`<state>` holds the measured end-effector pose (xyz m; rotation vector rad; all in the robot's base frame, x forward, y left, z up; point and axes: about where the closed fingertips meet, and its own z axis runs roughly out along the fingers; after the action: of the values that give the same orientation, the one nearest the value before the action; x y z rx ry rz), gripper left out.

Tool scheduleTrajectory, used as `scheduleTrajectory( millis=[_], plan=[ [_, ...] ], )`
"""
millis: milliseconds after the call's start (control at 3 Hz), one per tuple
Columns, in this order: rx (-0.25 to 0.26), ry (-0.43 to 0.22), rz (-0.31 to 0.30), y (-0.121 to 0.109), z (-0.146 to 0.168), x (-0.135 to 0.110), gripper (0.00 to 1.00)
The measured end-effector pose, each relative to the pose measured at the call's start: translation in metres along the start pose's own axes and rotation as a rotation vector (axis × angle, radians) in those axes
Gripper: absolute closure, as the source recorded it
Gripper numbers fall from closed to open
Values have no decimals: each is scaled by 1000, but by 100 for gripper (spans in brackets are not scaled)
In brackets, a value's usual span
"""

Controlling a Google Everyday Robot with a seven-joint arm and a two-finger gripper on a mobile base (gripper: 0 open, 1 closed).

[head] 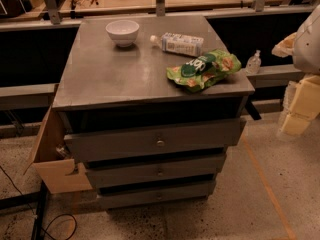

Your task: Move green rice chip bag near white bowl

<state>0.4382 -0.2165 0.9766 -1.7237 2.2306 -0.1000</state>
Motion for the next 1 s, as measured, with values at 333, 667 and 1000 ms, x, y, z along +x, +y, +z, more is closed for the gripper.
scheduleTrajectory(
  millis=[333, 667, 1000],
  plan=[
    [6, -3, 1, -1, 1, 0, 0],
    [89, -40, 10, -21, 13, -4, 0],
    [201, -122, -61, -62, 32, -24, 0]
  ],
)
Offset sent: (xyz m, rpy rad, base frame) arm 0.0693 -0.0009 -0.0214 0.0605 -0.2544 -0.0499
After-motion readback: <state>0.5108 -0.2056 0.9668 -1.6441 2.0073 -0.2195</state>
